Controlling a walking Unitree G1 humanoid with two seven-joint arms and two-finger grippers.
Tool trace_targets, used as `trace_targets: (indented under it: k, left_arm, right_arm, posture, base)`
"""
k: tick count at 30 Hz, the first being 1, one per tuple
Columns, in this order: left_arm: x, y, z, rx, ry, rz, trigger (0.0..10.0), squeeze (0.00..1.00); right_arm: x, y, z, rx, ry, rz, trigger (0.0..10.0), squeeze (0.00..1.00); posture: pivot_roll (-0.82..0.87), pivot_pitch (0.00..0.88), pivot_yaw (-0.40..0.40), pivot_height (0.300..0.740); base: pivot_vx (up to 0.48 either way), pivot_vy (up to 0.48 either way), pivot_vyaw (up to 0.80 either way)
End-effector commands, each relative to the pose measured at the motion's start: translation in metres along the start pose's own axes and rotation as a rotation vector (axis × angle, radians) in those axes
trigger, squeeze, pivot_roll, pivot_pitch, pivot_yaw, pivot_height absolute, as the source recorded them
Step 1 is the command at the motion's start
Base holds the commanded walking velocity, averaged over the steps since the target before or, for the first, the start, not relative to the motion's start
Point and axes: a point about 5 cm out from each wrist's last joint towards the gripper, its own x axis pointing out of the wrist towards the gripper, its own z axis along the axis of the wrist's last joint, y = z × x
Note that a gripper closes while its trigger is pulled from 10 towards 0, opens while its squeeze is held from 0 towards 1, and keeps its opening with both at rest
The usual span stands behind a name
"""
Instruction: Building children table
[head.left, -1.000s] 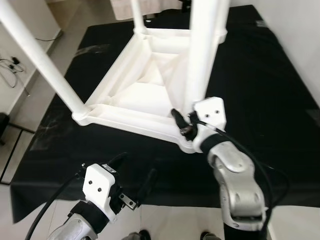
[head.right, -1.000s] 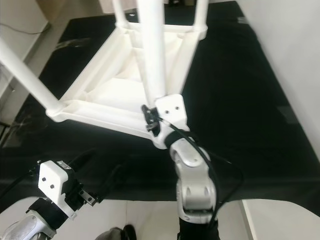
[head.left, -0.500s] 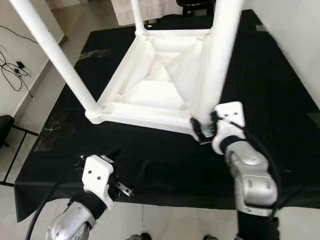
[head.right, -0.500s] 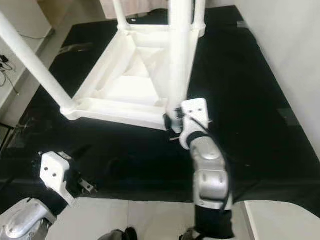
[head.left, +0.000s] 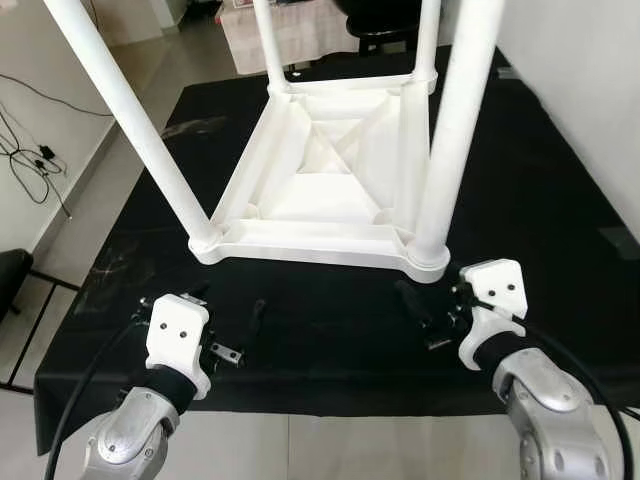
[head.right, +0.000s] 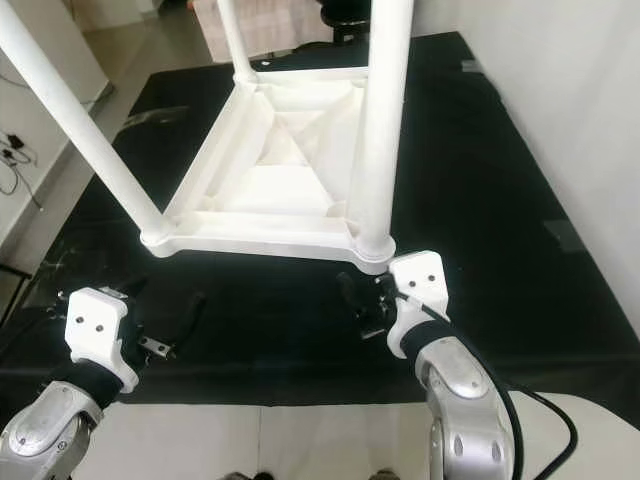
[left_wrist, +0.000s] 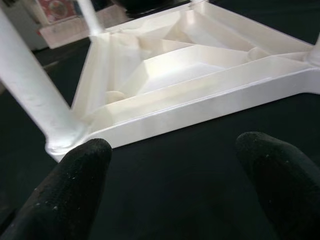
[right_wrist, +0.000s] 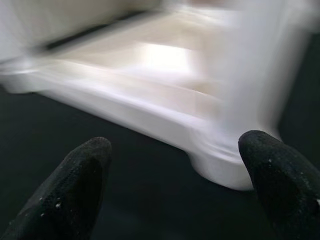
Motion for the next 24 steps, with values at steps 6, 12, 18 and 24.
trace_targets:
  k: [6,12,18,24]
  left_arm:
    - [0.0,0.006,-0.01,0.022,0.072,0.078,10.0,0.0]
    - [-0.002,0.005,-0.01,0.043,0.073,0.101,10.0,0.0]
    - [-0.005,0.007,-0.009,0.067,0.074,0.129,10.0,0.0]
    - [-0.004,0.011,-0.007,0.084,0.065,0.142,10.0,0.0]
  right_arm:
    - [0.03,0.043,0.022,-0.03,-0.088,0.368,10.0,0.0]
    - [0.048,0.043,0.02,-0.032,-0.083,0.319,10.0,0.0]
    - [0.066,0.042,0.01,-0.081,-0.044,0.227,10.0,0.0]
    - [0.078,0.03,0.008,-0.125,-0.011,0.142,10.0,0.0]
  posture:
    - [-0.08,0.114,0.121,0.74]
    - [-0.05,0.109,0.111,0.74]
    - [-0.04,0.108,0.115,0.74]
    - [-0.04,0.103,0.124,0.74]
  base:
    - [0.0,0.24,0.0]
    - [0.0,0.48,0.0]
    - [0.0,0.48,0.0]
    - [0.0,0.4,0.0]
